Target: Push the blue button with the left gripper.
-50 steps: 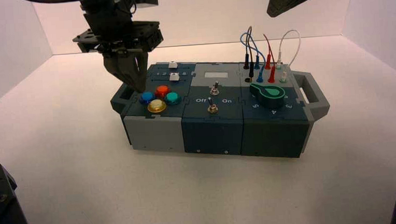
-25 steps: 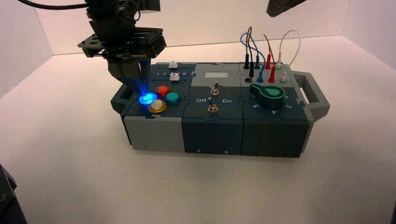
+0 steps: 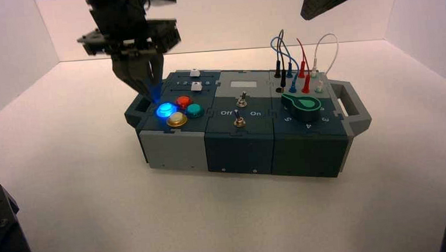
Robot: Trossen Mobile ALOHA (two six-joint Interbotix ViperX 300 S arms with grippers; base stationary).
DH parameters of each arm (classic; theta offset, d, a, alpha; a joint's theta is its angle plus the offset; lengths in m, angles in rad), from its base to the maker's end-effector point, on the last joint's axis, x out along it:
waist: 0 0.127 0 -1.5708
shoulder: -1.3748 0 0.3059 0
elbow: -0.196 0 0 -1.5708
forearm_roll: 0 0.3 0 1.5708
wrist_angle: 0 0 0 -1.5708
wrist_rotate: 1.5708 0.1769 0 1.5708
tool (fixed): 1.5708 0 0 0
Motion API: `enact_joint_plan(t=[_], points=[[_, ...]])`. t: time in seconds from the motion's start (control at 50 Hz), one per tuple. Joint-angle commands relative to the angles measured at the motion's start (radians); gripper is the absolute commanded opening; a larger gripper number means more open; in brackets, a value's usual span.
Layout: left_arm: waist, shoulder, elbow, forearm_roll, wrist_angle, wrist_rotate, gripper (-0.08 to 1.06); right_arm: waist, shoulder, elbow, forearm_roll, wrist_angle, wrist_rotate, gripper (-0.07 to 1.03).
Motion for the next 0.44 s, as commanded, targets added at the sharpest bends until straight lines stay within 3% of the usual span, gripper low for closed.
enact_joint_plan(t=[0.02,0.44], points=[[-0.002,-0.046,-0.029,0.003,0.017,0.003,-0.03,0.003,-0.006,-0.011,0.005,-0.006,-0.009,-0.02],[-0.002,-0.069,-0.032,0.003,0.021,0.005,-0.03,0.003,-0.008,-0.009,0.003,-0.008,-0.009,-0.02]])
